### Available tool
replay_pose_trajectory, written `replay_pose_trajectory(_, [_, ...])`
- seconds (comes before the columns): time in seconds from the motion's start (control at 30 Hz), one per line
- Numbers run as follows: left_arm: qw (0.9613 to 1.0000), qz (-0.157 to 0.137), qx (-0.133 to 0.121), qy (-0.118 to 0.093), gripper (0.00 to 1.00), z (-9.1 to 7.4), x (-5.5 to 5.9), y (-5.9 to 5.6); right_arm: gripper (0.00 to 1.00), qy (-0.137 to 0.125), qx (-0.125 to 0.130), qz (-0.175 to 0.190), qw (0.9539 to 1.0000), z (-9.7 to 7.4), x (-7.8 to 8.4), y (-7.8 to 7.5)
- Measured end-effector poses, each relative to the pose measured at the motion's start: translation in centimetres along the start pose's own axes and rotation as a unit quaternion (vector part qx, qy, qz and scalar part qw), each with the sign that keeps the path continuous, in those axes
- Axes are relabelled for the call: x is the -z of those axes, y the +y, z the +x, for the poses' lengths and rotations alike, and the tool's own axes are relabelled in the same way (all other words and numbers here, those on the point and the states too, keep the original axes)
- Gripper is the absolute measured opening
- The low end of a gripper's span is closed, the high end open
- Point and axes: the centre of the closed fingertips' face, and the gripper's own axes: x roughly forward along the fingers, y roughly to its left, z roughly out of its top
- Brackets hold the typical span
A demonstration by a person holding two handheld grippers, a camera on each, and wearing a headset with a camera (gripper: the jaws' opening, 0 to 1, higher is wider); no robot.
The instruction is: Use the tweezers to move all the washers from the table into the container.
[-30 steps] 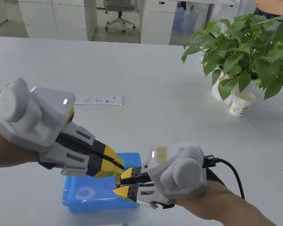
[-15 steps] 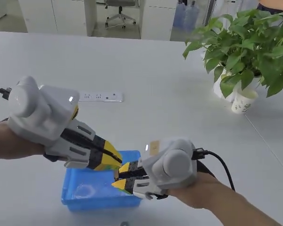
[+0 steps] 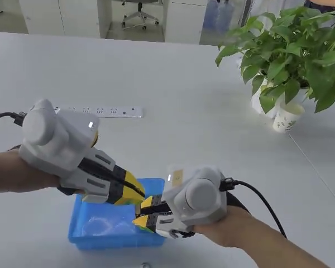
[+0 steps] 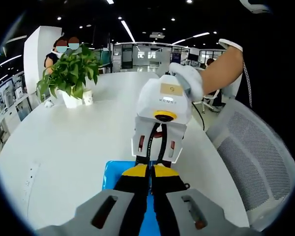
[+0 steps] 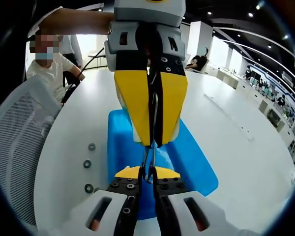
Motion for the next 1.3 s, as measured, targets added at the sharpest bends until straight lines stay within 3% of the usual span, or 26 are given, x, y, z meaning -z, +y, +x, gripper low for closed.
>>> replay_pose_trajectory(0.7, [1.0000,-0.003,0.000,0.003,0.04,0.4,0.5,0.5,0.11,0.014,0.000,-0.003,0.9999,0.4,0.6,-0.1])
replay_pose_trajectory(1.3, [0.9999,0.001,-0.008,-0.008,0.04,-1.0,-0.8,0.0,0.11,-0.011,0.001,-0.002,0.9999,-0.6,-1.2,0.2])
